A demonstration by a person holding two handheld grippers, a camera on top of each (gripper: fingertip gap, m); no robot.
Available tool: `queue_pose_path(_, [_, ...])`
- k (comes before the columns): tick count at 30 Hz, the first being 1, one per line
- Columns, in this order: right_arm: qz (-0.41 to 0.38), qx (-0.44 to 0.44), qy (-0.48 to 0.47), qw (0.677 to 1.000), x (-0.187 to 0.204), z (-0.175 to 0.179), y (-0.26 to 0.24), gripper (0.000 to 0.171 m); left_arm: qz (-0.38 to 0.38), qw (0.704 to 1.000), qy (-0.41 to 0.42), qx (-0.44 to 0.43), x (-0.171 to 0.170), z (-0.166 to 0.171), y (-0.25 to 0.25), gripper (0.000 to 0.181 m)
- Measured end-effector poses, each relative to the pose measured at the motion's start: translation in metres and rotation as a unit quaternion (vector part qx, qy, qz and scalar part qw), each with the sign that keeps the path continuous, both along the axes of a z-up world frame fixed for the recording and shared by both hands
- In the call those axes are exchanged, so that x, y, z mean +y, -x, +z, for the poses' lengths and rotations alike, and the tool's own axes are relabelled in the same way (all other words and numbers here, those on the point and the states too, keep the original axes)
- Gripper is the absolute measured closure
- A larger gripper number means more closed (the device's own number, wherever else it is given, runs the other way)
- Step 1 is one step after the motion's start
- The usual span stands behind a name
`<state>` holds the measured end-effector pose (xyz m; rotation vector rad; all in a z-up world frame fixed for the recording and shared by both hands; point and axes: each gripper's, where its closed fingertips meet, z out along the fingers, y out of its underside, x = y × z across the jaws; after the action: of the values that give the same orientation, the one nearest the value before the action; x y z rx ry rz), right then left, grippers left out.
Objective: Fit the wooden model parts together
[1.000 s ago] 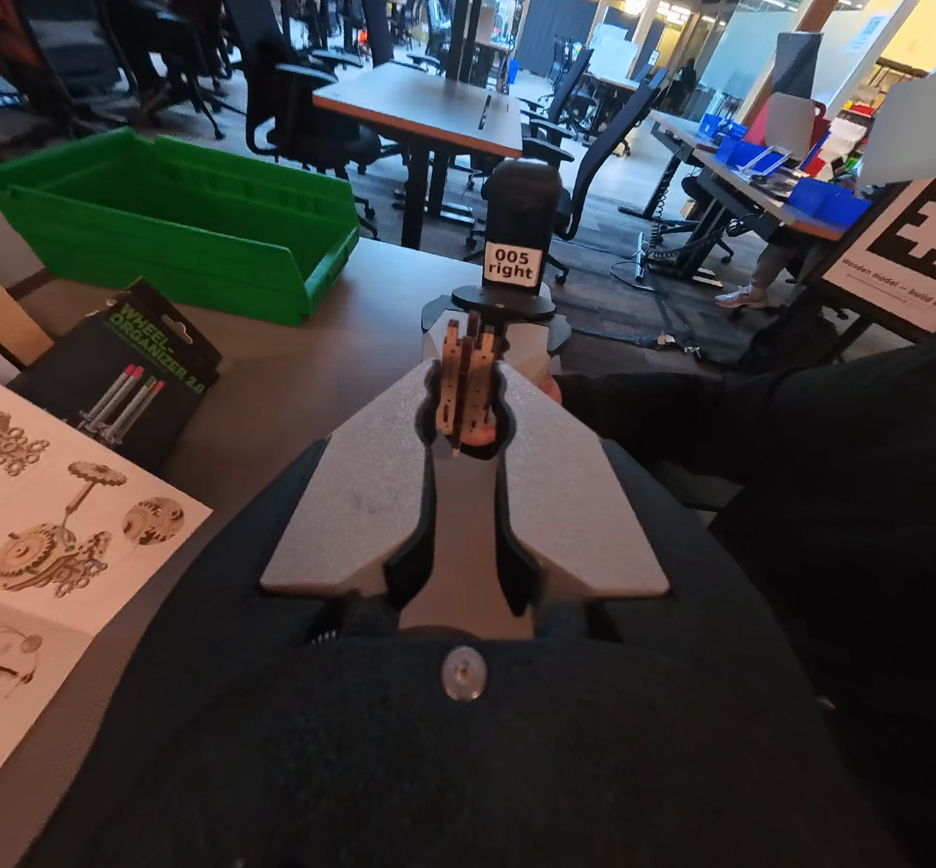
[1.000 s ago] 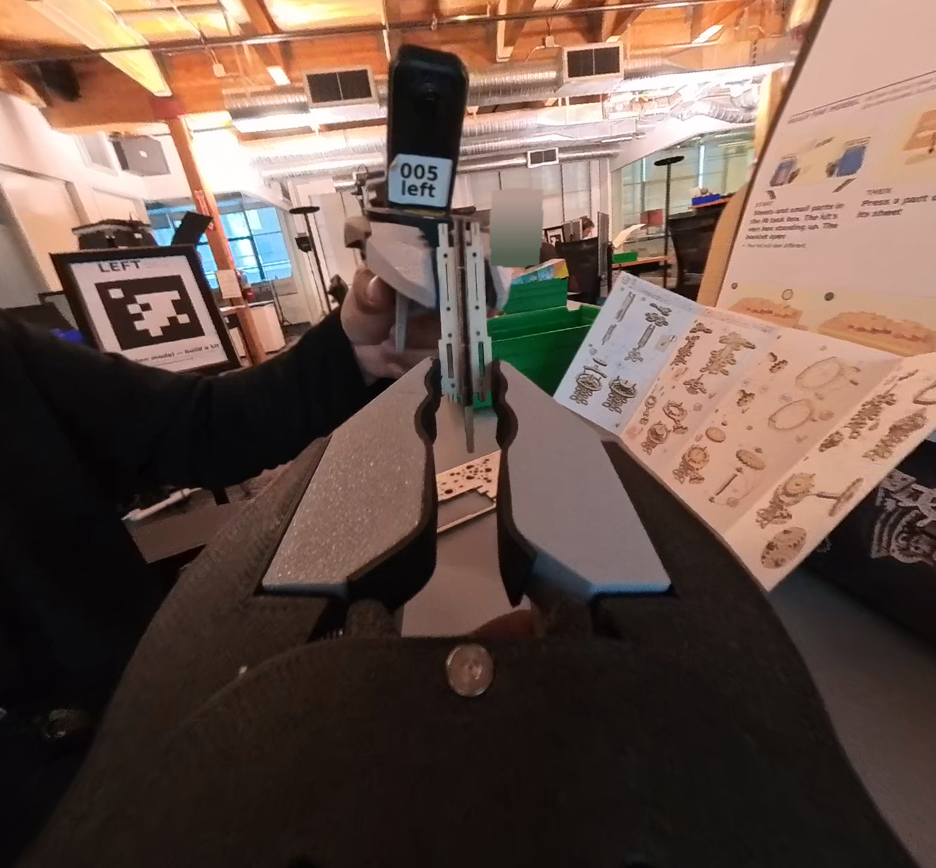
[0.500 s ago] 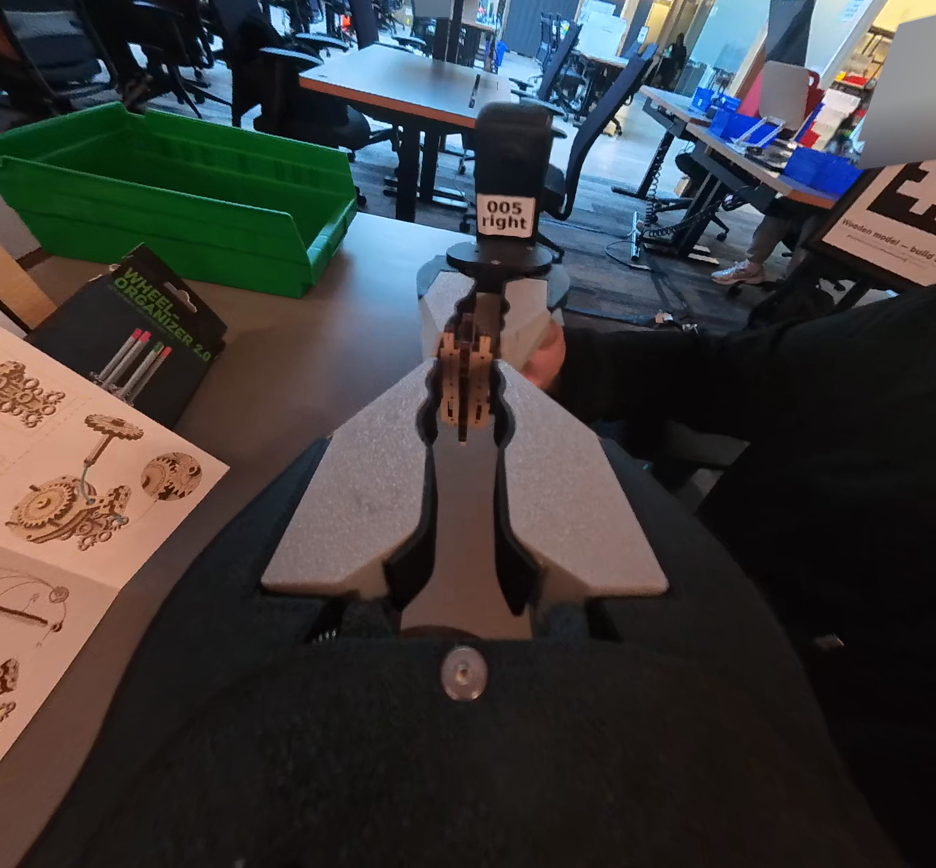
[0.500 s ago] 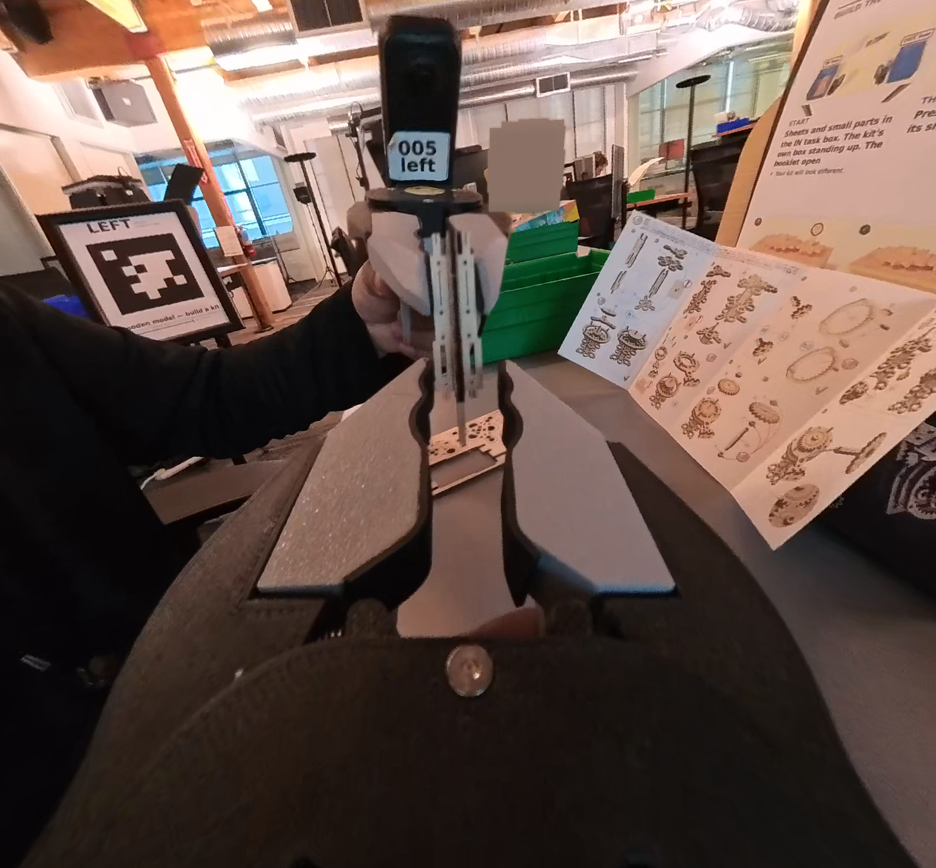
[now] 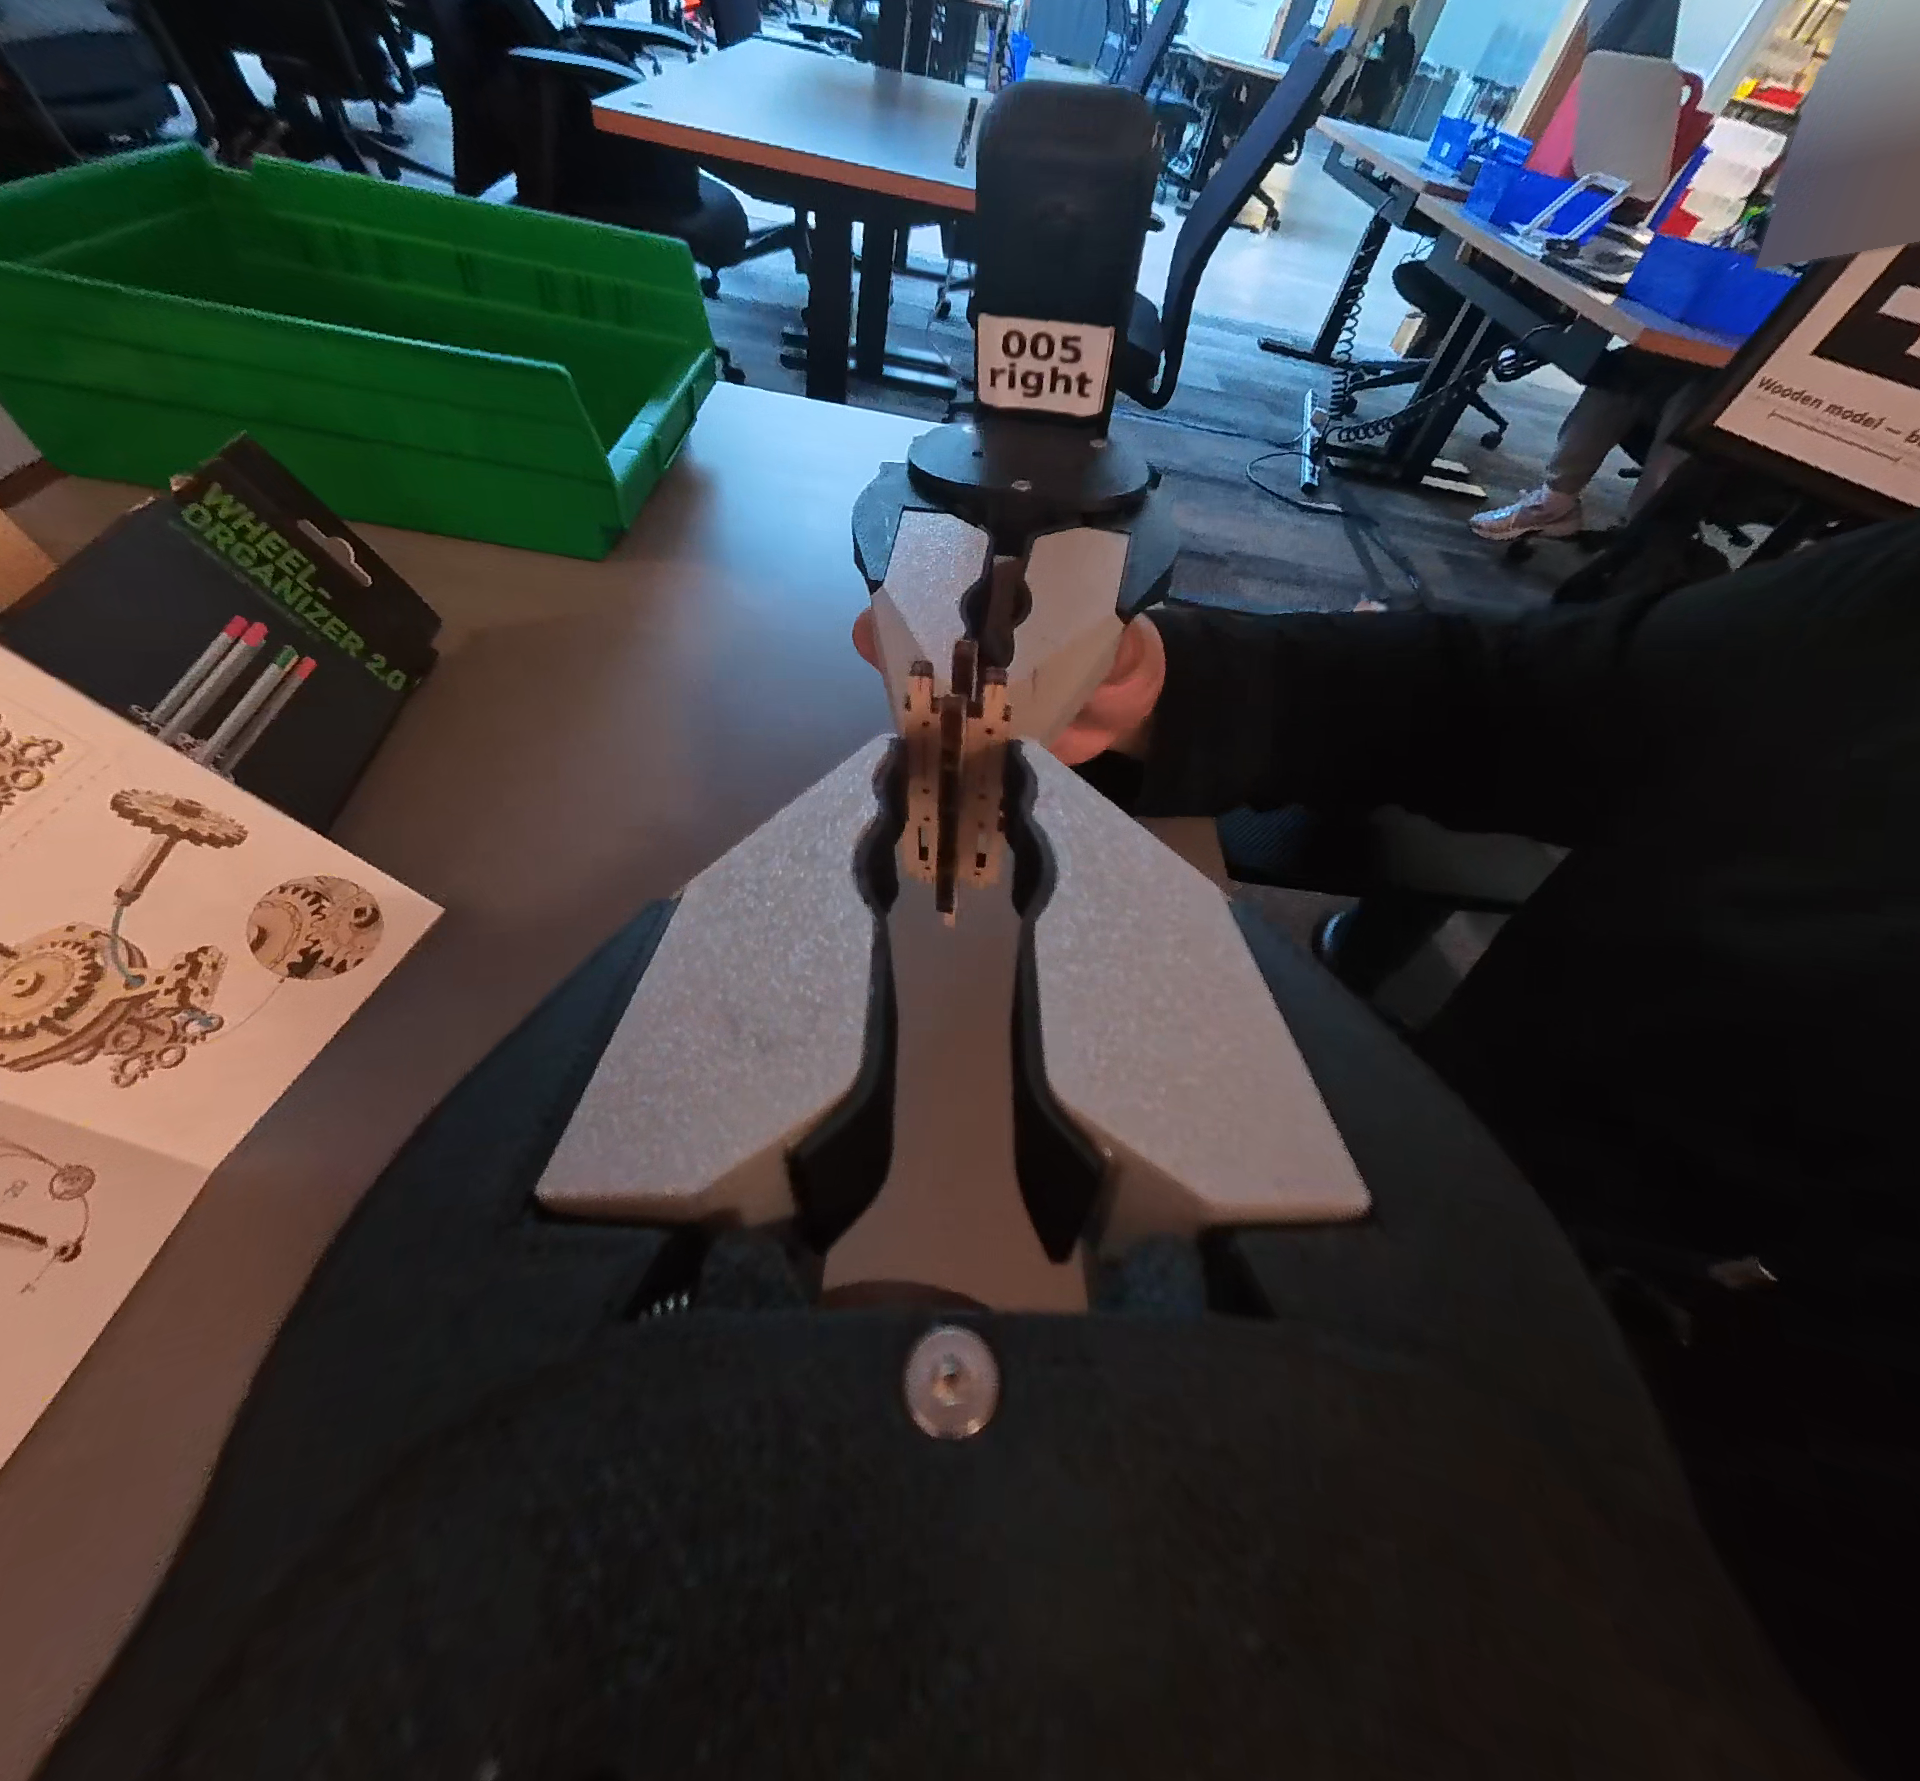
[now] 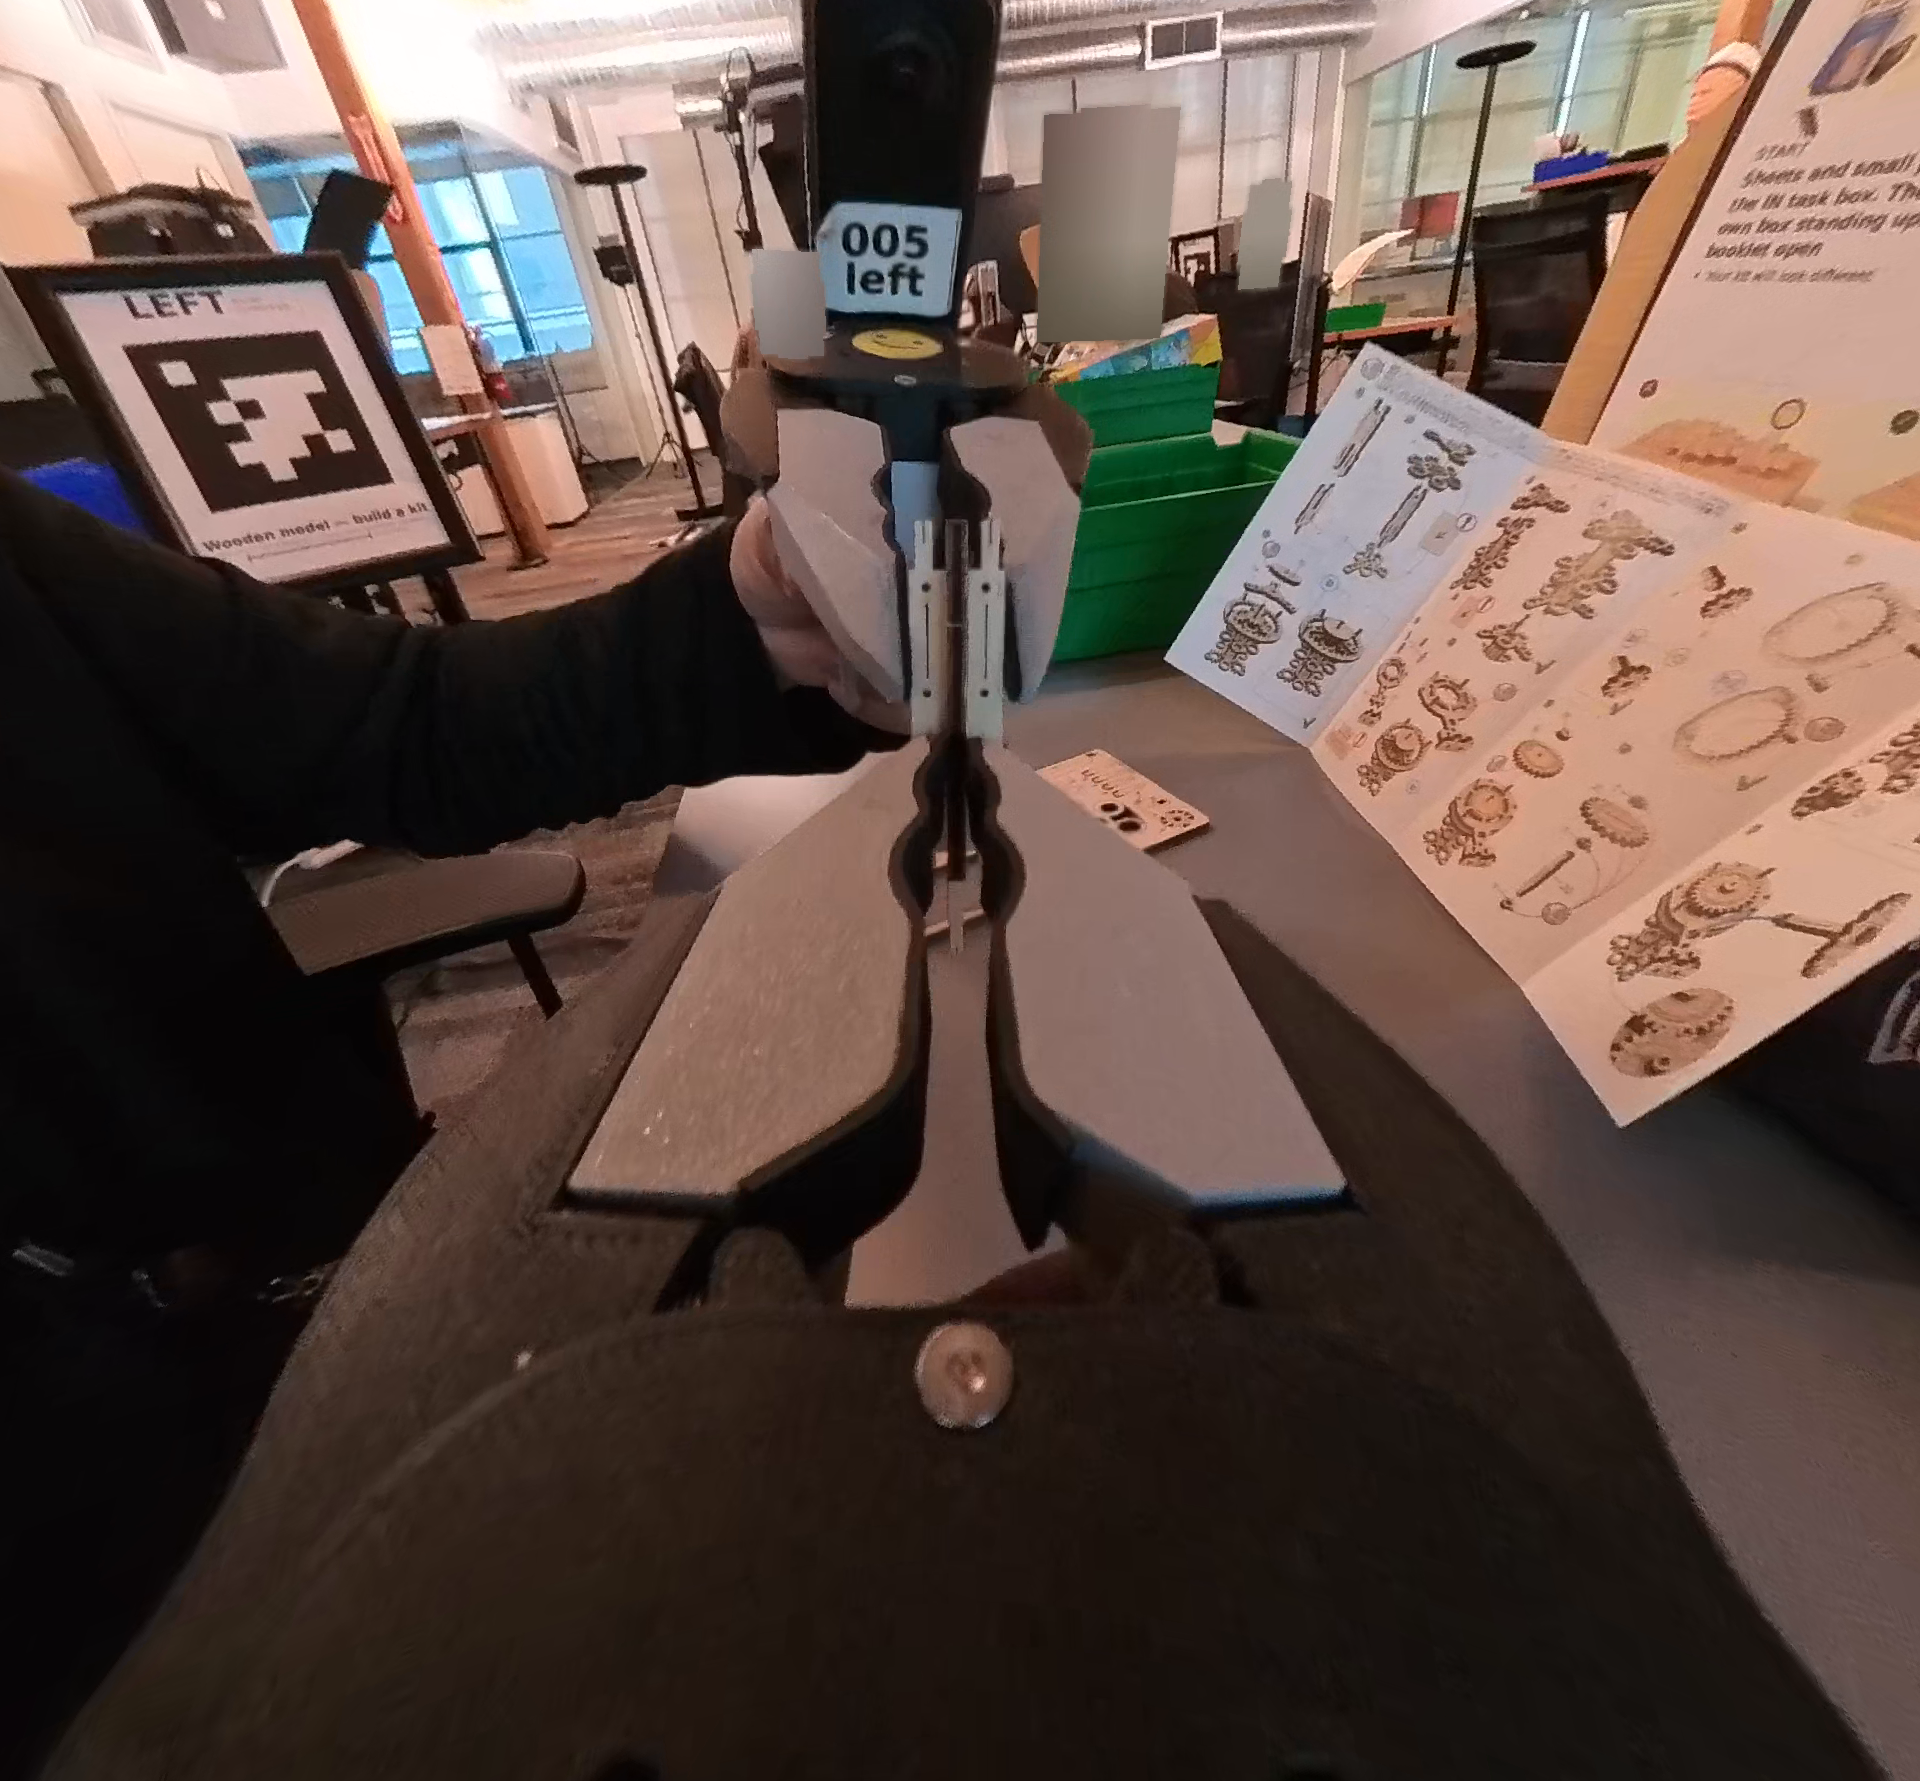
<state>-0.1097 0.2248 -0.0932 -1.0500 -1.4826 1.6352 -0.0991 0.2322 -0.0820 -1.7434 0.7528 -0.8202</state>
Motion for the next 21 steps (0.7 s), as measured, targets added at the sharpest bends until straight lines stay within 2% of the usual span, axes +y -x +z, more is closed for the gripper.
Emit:
queue_pose_path(4, [-0.005, -0.023, -0.021, 0.999, 0.001, -0.010, 0.005, 0.171, 0.005, 1.000, 0.002, -0.011, 0.000, -0.009, 0.005, 0.166])
queue_pose_path(7, [0.000, -0.032, -0.027, 0.999, 0.003, -0.012, 0.004, 0.142, 0.011, 1.000, -0.007, -0.001, -0.007, -0.020, 0.008, 0.166])
queue_pose_path(9, [0.023, -0.059, -0.043, 0.997, 0.002, -0.021, 0.004, 0.133, 0.012, 1.000, -0.019, 0.014, -0.016, -0.029, 0.009, 0.166])
queue_pose_path(13, [0.023, -0.098, -0.091, 0.991, 0.016, -0.039, 0.013, 0.135, 0.028, 0.998, -0.035, 0.044, -0.026, -0.044, 0.023, 0.166])
queue_pose_path(19, [-0.011, -0.084, -0.075, 0.994, 0.049, -0.046, 0.032, 0.131, 0.043, 0.996, -0.079, 0.031, -0.027, -0.046, 0.042, 0.166])
queue_pose_path(21, [-0.010, -0.087, -0.072, 0.994, 0.051, -0.054, 0.031, 0.128, 0.044, 0.996, -0.063, 0.034, -0.028, -0.051, 0.045, 0.165])
